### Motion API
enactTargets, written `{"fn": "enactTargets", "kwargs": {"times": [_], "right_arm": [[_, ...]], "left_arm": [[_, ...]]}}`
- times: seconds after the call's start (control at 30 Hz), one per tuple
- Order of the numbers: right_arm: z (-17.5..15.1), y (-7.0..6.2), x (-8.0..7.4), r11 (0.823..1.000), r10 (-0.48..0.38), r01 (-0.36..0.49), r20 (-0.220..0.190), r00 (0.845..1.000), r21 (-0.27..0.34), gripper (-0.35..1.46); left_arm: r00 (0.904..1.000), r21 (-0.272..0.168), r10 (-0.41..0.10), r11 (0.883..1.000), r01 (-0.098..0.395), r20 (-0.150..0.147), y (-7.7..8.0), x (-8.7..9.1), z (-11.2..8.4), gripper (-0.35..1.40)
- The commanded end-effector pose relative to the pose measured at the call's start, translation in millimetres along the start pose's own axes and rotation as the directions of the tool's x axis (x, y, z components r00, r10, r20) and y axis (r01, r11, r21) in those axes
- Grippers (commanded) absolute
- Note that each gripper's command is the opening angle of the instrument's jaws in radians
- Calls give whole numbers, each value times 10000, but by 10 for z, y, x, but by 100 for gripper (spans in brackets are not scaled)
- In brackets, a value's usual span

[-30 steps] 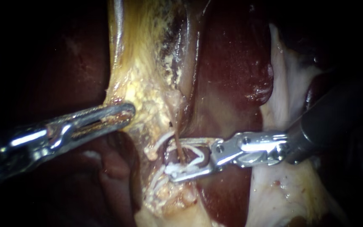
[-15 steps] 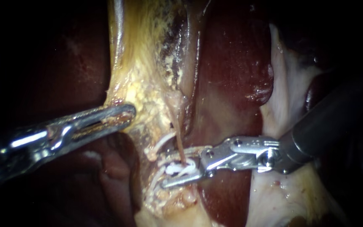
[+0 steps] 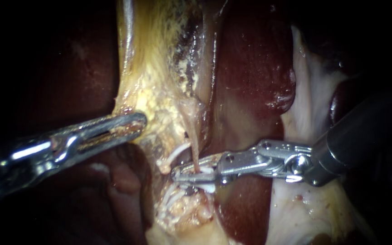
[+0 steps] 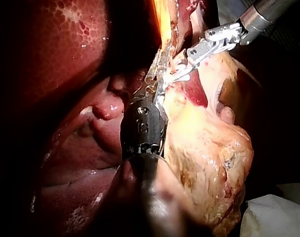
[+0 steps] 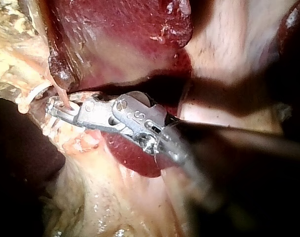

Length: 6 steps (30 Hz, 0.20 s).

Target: Clipping second clip right tube

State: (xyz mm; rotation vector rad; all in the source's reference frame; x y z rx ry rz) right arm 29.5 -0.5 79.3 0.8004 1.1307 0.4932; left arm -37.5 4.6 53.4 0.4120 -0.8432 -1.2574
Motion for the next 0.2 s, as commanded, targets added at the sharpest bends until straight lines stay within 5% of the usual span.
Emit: {"fn": "enactTargets", "kwargs": {"times": [0.03, 0.2], "right_arm": [[0, 0, 0, 10000, -1, 1, 2, 10000, 1, -35], [0, 1, 0, 10000, 3, -3, -1, 10000, -4, -35]], "left_arm": [[10000, 8, 1, 10000, -1, -5, 0, 1, 1, -35], [10000, 15, 6, 10000, -6, -8, 2, 1, 1, -35]]}}
